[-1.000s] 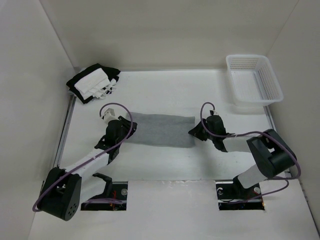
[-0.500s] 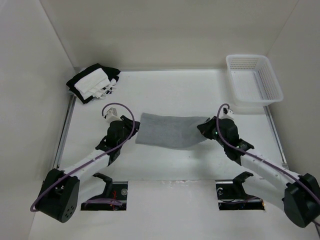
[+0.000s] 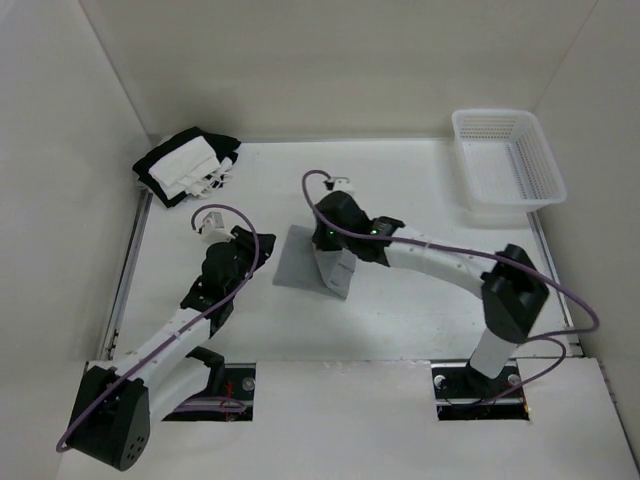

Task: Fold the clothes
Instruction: Fold the tank top

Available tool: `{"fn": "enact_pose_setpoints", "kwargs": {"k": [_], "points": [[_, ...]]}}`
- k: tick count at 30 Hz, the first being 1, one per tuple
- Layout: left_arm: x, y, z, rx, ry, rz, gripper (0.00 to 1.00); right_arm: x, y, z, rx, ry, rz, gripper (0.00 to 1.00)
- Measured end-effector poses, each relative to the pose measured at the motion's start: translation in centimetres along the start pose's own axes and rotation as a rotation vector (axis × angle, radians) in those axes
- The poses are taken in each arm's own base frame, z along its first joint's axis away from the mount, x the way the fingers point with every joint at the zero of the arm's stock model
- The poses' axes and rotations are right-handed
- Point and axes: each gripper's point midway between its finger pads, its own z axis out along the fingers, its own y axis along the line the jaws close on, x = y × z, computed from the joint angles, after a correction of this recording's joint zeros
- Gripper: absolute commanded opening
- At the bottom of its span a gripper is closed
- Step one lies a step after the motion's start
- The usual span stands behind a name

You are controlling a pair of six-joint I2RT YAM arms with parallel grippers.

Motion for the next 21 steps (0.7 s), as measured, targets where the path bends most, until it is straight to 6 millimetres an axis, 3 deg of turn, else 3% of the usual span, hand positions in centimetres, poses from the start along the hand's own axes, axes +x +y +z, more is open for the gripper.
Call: {"fn": "enact_pose_setpoints", "kwargs": {"k": [3,8,13,17,20,21], "points": [[-1.0,-0.2,-0.3,0.016,-0.021,-0.015,0.29,1.1,2.5,3.0,0.012,0.059,-0.048,0.06],[-3.6,0.2,-1.2,0.029,-0.084,-0.047,0.29,3.5,5.0,7.6,0.024,0.121,-0.059,0.36],[-5.3,0.4,-1.8,0.034,-0.127,-0.062,0.30,5.8,4.9,7.9,-0.003,0.169,-0.013,0.44],[-3.9,0.4,-1.5,0.031,-0.079,-0.055,0.30,5.6,3.8,4.5,-0.058,0.139,0.032,0.38],[-1.0,-0.2,-0.9,0.034,0.009,-0.029,0.29,3.8,2.7,1.2,-0.104,0.075,0.069,0.09],[0.1,-0.5,-0.7,0.038,0.042,-0.016,0.28,2.9,2.3,0.6,-0.115,0.047,0.087,0.04]]}}
